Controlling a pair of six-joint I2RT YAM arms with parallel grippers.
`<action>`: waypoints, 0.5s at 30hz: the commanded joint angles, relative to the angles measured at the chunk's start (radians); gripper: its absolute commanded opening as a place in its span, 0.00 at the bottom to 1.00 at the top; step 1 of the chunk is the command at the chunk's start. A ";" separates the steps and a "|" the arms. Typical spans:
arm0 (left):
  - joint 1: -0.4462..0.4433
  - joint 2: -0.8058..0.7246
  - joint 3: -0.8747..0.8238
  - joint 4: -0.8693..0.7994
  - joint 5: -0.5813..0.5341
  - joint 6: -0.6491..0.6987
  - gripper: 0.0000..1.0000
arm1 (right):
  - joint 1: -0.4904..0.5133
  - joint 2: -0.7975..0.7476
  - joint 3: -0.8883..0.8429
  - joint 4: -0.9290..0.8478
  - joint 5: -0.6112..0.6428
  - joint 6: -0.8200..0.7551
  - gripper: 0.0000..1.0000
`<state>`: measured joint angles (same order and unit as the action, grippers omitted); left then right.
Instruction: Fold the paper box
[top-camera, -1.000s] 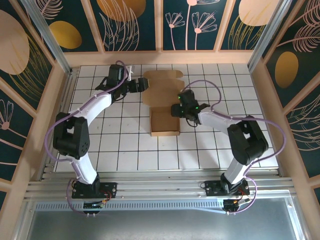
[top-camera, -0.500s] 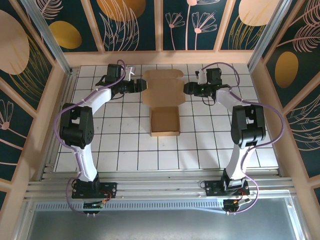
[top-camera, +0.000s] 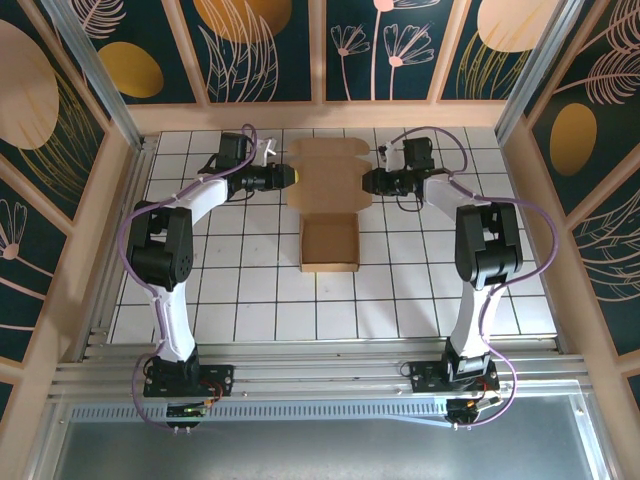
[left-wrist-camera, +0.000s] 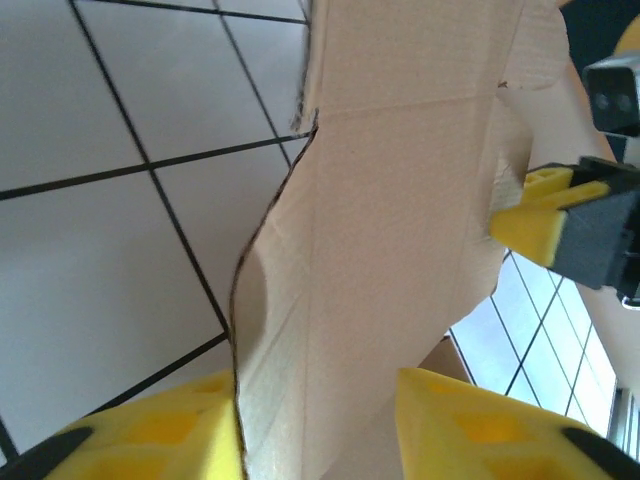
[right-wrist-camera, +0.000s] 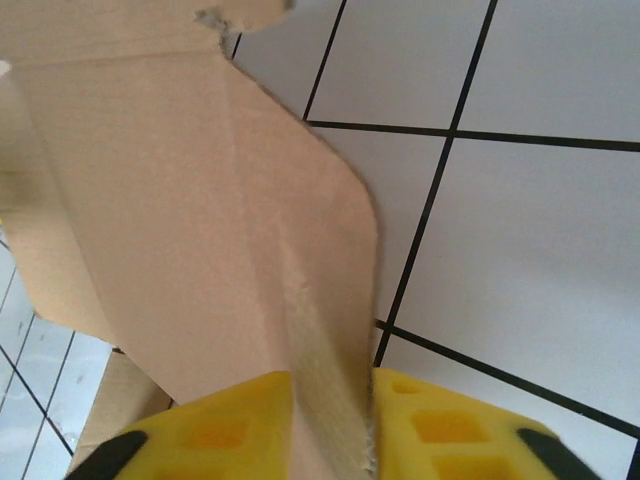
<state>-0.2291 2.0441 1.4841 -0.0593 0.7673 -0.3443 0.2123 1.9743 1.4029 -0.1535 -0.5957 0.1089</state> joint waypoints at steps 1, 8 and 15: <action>-0.005 0.007 -0.010 0.043 0.079 0.018 0.30 | 0.031 -0.023 0.027 -0.019 0.061 -0.031 0.20; -0.044 -0.057 -0.047 0.072 0.058 0.096 0.05 | 0.117 -0.110 -0.035 0.026 0.297 -0.070 0.15; -0.084 -0.097 -0.054 0.073 -0.063 0.178 0.01 | 0.182 -0.166 -0.078 0.107 0.464 -0.094 0.09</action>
<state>-0.2783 1.9972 1.4429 -0.0185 0.7033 -0.2302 0.3523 1.8629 1.3499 -0.1398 -0.2157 0.0513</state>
